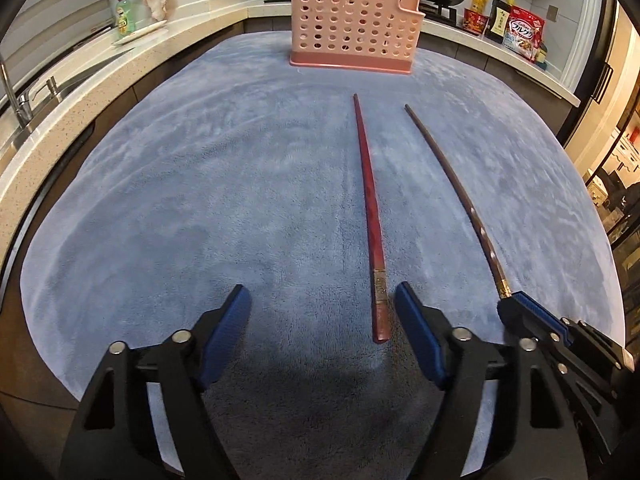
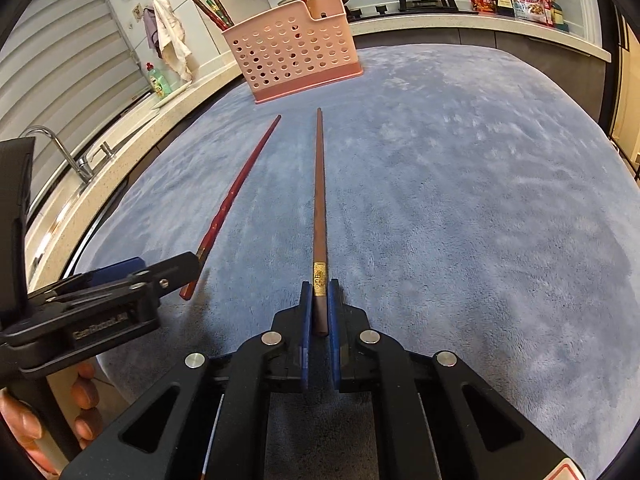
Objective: Organize utensils
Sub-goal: 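Grasp the brown chopstick with the right tool while the left tool grasps the dark red chopstick, then lift both chopsticks and lower them into the pink holder with both tools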
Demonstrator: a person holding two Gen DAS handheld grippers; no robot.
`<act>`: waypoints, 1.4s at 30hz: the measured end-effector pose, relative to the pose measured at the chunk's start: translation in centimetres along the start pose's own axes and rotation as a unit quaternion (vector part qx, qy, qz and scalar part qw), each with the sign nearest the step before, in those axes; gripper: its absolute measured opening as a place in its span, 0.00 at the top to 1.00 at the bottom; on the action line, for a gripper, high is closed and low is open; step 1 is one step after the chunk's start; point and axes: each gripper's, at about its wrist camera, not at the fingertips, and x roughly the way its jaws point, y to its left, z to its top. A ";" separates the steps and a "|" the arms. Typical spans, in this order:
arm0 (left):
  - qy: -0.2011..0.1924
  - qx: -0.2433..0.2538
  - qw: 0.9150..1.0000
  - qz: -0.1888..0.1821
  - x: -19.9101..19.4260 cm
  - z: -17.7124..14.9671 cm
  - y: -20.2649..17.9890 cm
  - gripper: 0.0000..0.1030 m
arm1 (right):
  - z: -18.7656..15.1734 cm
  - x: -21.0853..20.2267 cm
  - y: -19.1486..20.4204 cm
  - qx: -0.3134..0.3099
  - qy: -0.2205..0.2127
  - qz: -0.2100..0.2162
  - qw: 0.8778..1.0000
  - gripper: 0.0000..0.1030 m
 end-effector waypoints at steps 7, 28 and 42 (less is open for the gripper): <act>-0.006 0.017 1.000 0.011 0.3 -0.1 -0.6 0.60 | -0.1 -0.1 0.0 -0.001 -0.001 0.001 1.000 0.93; 0.001 0.016 1.000 -0.024 -3.2 1.6 -0.8 0.93 | 1.8 -3.7 0.3 -0.003 -0.020 0.008 1.000 0.93; -0.066 -0.003 0.997 -0.042 -9.5 8.7 0.8 0.93 | 10.8 -10.6 0.6 -0.006 -0.116 0.019 0.993 0.93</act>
